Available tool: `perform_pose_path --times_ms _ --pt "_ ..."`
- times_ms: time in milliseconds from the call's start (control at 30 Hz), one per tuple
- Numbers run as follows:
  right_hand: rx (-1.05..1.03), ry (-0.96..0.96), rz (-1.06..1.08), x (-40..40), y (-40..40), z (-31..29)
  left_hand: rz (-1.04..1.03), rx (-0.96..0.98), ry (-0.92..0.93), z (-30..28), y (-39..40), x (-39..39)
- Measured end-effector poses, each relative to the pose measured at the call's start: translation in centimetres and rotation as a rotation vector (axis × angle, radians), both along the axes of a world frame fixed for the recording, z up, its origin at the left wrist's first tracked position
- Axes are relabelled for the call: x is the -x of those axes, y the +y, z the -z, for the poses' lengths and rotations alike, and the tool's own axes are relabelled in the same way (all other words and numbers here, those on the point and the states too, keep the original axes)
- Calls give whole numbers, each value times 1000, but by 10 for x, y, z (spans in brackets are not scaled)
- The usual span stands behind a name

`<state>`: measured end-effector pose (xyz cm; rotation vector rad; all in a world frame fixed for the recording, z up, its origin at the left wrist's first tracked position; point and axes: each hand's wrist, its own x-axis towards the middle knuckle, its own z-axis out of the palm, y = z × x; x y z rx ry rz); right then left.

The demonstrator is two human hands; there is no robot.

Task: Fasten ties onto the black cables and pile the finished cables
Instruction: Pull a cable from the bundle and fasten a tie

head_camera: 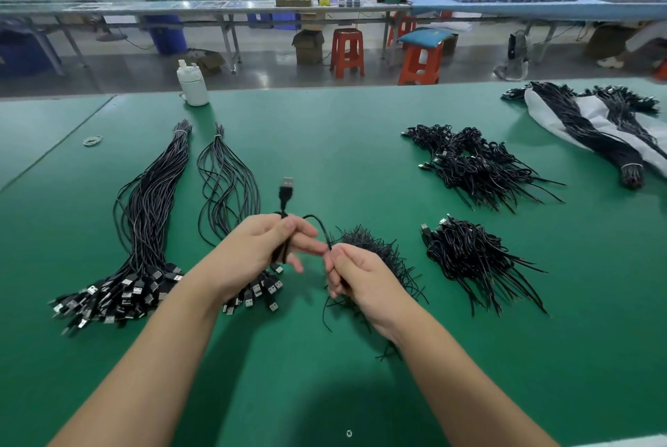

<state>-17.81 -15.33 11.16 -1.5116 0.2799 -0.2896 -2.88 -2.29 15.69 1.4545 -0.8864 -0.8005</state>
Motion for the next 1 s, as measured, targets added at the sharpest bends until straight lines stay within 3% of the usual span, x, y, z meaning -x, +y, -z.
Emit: perform_pose_path --times_ms 167,233,300,367,433,533,600,667,733,800,900,1000 --pt "-510 -83 36 4 -17 -8 155 -189 -154 -15 8 -1" --pt "-567 -112 64 6 -27 -14 278 -324 -175 -15 10 3" --pt "-563 -138 33 8 -31 -20 363 -481 -309 -15 9 12" --pt "-536 -161 -50 10 -29 -26 292 -595 -505 -10 3 18" --pt "-535 -190 -149 12 -24 -29 107 -578 -584 -4 -3 19" --pt "-537 -206 -266 14 -12 -31 -64 -266 -312 -1 -8 20" --pt "-541 -193 -312 15 -3 -28 -40 -59 -82 0 -9 18" --pt "-613 -205 -324 18 1 -24 24 46 43 3 -8 16" --pt "-680 -217 -311 20 2 -22 26 79 54 6 -11 18" --pt "-646 -183 -307 21 1 -19 -4 145 172 7 -15 22" --pt "-372 -59 -259 18 4 -15 -62 306 433 2 -25 30" --pt "196 102 -80 13 1 -13 -131 299 507 -2 -32 39"
